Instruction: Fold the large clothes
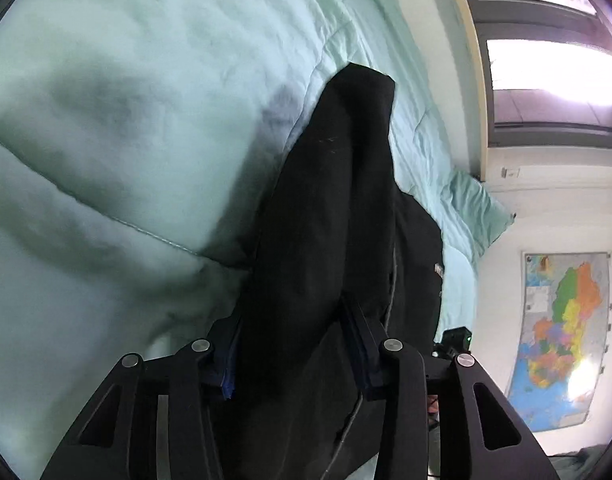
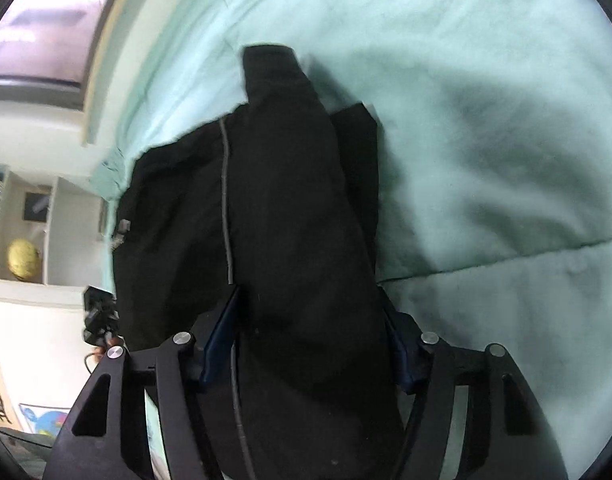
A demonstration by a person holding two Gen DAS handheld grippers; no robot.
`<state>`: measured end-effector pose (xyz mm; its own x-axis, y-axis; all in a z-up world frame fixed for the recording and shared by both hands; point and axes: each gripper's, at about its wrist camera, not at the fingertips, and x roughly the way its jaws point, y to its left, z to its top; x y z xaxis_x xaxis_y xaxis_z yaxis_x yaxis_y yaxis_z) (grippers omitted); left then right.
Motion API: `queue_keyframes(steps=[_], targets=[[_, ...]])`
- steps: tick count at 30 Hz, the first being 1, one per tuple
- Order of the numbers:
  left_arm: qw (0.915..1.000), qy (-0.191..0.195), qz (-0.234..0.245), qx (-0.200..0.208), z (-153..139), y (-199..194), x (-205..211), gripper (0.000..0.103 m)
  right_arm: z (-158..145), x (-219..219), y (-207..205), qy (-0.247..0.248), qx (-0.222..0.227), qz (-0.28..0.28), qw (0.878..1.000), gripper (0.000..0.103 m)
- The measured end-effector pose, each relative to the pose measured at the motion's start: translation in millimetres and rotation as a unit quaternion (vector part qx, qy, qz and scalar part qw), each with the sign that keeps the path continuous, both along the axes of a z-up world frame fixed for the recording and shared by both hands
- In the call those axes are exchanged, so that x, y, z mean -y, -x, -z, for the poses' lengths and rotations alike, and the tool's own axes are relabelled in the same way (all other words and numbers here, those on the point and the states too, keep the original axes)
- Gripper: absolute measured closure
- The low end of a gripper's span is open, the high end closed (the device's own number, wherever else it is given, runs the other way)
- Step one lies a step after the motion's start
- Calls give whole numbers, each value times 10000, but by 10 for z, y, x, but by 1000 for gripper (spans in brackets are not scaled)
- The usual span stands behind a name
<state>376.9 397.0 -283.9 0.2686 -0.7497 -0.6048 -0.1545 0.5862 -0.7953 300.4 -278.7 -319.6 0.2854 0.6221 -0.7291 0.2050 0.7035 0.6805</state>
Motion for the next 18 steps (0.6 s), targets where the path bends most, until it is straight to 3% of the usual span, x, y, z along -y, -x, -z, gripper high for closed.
queue_keyframes(steps=[2,5,9,13,18], targets=[[9998,-83,171,-116,-13,-10,28,49,-12,22,-13,-163,-51,82,9998,26],[9992,162,278,-252,38,-43,86,29,-59,20,-17,-156,35,90,9998,22],[9984,262,347,-350,115,-89,207,27,-114,48,63,-228,66,148,9996,18],[9977,405,365,-410,190,-98,268,26,-111,-25,53,-89,0,-156,9998,13],[9975,416,346,-449,290,-108,379,25,333,-267,-83,-271,-275,-503,9980,8]])
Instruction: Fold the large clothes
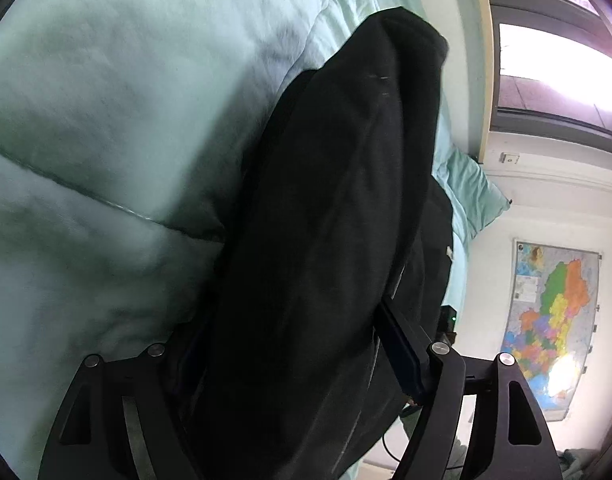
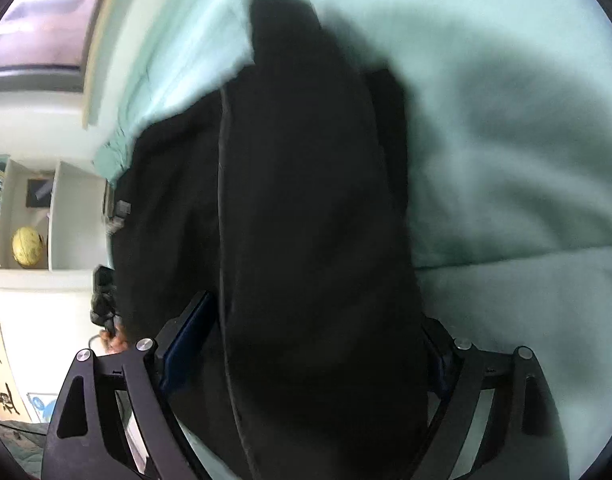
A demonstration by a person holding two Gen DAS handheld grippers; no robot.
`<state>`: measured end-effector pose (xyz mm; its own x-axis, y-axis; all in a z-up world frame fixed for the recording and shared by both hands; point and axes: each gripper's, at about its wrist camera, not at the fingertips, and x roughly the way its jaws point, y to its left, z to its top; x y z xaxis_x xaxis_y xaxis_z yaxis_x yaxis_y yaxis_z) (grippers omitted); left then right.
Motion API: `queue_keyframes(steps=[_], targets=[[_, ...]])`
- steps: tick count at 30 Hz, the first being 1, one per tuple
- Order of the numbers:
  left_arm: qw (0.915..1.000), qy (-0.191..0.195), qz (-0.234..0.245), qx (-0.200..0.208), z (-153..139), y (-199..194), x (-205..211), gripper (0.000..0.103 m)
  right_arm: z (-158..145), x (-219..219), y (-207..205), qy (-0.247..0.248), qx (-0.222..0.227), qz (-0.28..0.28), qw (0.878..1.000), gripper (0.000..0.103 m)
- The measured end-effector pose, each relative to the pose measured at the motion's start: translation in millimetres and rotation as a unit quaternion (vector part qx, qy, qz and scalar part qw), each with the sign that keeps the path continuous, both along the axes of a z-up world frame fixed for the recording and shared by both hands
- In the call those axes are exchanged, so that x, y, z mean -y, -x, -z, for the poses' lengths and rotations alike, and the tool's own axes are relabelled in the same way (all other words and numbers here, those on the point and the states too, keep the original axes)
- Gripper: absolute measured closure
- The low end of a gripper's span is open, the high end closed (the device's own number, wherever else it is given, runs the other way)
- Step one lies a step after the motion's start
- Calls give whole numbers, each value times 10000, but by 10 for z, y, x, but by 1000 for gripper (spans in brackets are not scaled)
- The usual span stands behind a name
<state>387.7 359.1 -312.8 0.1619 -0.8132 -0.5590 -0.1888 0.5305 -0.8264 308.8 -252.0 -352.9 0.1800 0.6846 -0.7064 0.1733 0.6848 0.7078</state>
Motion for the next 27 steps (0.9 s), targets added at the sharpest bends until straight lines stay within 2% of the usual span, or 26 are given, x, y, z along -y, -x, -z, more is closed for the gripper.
queue_keyframes(steps=[1,2,3,4,5,6,9,11,17,22,27], targets=[[9999,-143,8,65,-24,-2,40,26,22,-35,-20,-8,39,62,10000,7],[9993,-322,-3,192,-72,5,92,34,0,-56,-32,-12,69,86,9999,7],[9986,-445,-26,302,-127,25,141,39,-38,-86,-34,-23,136,82,9999,13],[9979,-520,-42,395,-177,50,172,50,-89,-99,-21,-16,241,49,9997,20],[9966,-596,-37,561,-258,90,200,60,-164,-90,28,92,356,-4,9993,32],[9954,-650,-54,698,-341,138,219,63,-211,-90,63,122,425,-16,9990,46],[9930,-686,-183,948,-588,292,295,68,-421,-118,172,264,675,-34,9974,62],[9916,-638,-288,1090,-767,396,347,68,-617,-223,255,395,913,-106,9950,65],[9814,-565,-179,1826,-1581,935,616,68,-1332,-487,625,604,1657,-353,9837,68],[9683,-678,-105,2401,-2251,1644,598,68,-1487,-536,687,665,1970,-425,9772,68],[9652,-599,-116,2544,-2473,2246,391,68,-1415,-648,681,795,2090,-489,9735,68]])
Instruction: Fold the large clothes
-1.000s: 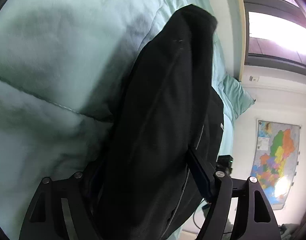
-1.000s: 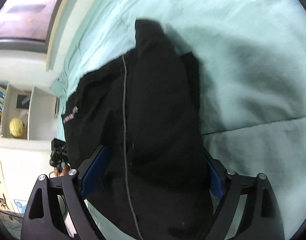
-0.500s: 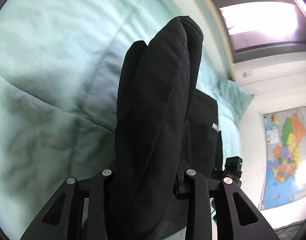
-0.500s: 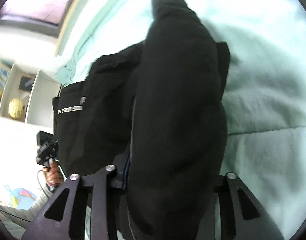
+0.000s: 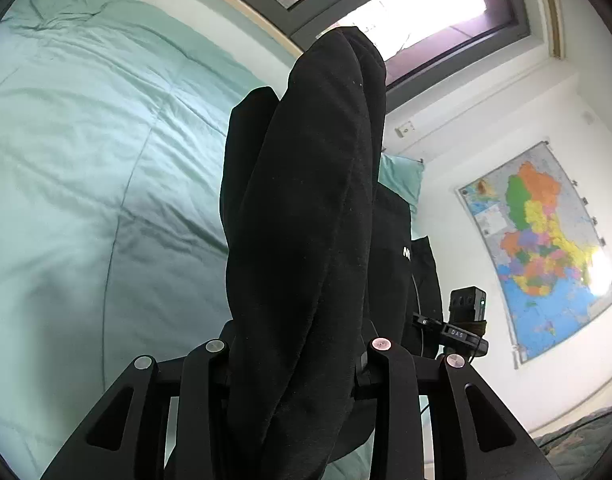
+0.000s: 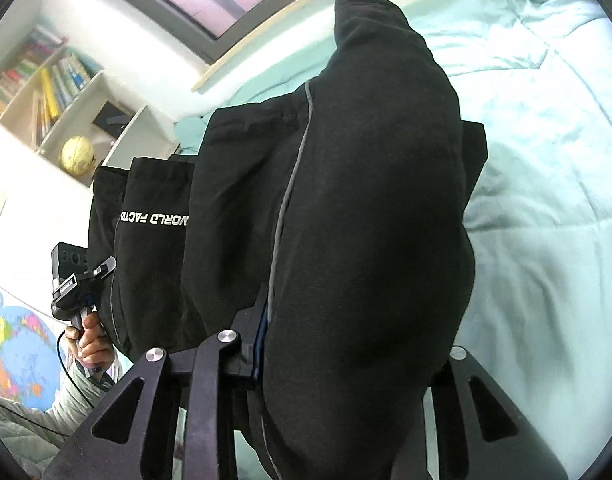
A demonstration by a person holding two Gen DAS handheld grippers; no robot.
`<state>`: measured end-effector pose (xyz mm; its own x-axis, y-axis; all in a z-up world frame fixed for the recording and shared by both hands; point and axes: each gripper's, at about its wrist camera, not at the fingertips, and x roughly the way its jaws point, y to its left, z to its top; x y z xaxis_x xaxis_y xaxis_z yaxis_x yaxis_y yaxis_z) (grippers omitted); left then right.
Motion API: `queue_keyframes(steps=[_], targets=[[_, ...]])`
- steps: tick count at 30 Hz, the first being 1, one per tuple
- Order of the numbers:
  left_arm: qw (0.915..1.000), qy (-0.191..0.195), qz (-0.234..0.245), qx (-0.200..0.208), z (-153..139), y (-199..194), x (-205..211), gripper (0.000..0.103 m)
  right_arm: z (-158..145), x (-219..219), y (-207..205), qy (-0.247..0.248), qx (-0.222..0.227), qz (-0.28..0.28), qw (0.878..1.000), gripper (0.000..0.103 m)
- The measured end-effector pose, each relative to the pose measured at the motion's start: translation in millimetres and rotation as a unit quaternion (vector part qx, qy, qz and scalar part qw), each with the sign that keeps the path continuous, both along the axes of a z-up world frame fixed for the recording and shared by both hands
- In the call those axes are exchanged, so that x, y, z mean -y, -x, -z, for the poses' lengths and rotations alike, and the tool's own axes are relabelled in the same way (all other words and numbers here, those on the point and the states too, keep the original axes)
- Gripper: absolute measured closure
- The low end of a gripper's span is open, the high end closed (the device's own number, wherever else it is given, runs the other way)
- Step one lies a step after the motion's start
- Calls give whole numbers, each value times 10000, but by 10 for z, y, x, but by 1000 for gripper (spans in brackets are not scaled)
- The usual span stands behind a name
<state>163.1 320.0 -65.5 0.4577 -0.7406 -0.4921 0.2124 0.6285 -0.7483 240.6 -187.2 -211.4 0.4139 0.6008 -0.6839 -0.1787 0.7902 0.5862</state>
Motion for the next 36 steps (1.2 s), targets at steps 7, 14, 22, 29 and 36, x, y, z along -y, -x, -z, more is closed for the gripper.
queue_keyframes(steps=[7,14,22,29,36], targets=[[9987,-6,36,-512,354,527,-245,68,129,-50,207,236,-477,25,9986,68],[9771,-269,-418,-2069,1462,642,-412,63,1085,-116,139,616,-1653,393,9835,64],[9359,972,-1309,-3124,2431,762,-1110,42,1762,639,372,-310,-2460,1807,9518,35],[9540,-607,-1488,-2529,1768,822,-1228,42,1044,605,496,1476,-1926,1930,9507,27],[9643,-2447,-447,-904,657,819,-412,31,420,-307,445,1885,-862,931,9738,26]])
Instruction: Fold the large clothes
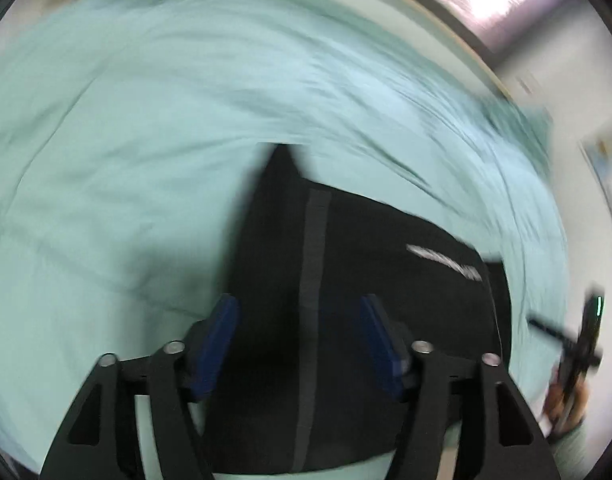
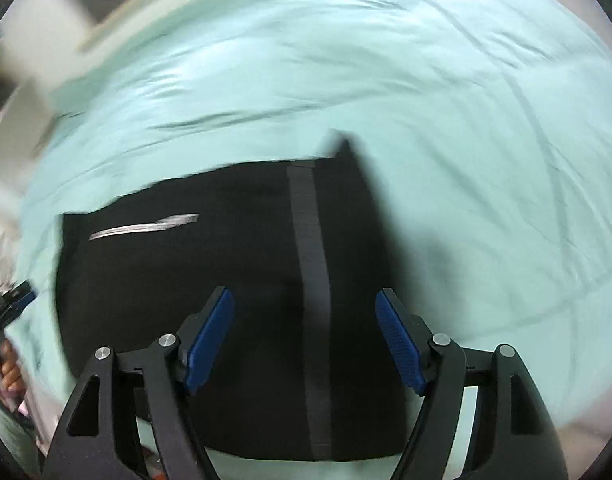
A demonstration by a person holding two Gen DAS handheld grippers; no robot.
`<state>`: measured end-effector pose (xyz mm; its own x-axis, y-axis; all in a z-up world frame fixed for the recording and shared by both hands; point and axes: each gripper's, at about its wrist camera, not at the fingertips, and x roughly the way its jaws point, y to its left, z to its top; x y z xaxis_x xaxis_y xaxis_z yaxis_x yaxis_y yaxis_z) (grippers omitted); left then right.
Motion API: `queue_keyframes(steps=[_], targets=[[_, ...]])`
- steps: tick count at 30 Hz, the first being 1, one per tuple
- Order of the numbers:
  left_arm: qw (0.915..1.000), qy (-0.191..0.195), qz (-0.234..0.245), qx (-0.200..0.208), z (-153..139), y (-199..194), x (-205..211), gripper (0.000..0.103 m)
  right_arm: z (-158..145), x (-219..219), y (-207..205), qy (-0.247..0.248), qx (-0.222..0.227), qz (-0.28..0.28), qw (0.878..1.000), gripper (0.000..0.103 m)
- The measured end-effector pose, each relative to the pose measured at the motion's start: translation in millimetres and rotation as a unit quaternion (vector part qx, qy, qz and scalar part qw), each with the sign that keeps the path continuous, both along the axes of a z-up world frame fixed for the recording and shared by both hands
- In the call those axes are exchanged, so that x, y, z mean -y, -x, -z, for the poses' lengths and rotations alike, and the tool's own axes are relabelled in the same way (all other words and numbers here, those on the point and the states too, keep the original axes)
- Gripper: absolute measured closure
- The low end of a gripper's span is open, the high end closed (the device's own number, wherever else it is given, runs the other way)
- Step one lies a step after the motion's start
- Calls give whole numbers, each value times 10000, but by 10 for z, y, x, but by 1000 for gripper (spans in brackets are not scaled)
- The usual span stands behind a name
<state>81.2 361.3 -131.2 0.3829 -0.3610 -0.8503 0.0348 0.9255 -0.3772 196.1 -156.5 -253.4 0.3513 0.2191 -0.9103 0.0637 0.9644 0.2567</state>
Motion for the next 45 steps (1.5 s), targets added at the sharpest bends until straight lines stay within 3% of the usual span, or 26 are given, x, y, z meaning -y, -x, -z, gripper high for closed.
queue_keyframes(steps=[2,4,7,8,12,15,19,24,32,37,38,45], targets=[[9989,-75,453,-57,21,0,348,30,121,-470,-133,130,-99,-189,9997,26],[9950,-495,786,-353,246,-39,742,30,413,-560,-10,377,-421,-267,9980,26],[9883,-936,843,-857,738,-39,953,30,870,-720,-28,560,-1011,-126,9932,24],[9873,-1026,796,-917,890,-44,972,28,966,-594,47,591,-1048,-96,9927,21],[9844,-1312,656,-970,1010,-102,1029,26,1036,-577,31,761,-1039,-73,9916,18],[9855,-1236,621,-979,960,-100,975,26,987,-576,37,688,-1052,-25,9921,17],[9871,-1161,659,-888,720,-22,918,26,873,-414,79,529,-1115,169,9922,17],[9848,-1404,920,-437,275,105,1044,26,655,-261,212,439,-1240,330,9908,17],[9814,-1601,905,550,-671,162,1247,26,-281,-134,274,686,-322,310,9966,17],[9796,-1525,818,1017,-1173,222,1370,26,-824,-497,209,695,147,289,9971,17],[9791,-1511,790,1112,-1289,230,1436,26,-818,-694,248,698,196,283,9970,17],[9707,-1630,748,1600,-1745,271,1651,26,-1232,-942,378,835,568,153,9948,17]])
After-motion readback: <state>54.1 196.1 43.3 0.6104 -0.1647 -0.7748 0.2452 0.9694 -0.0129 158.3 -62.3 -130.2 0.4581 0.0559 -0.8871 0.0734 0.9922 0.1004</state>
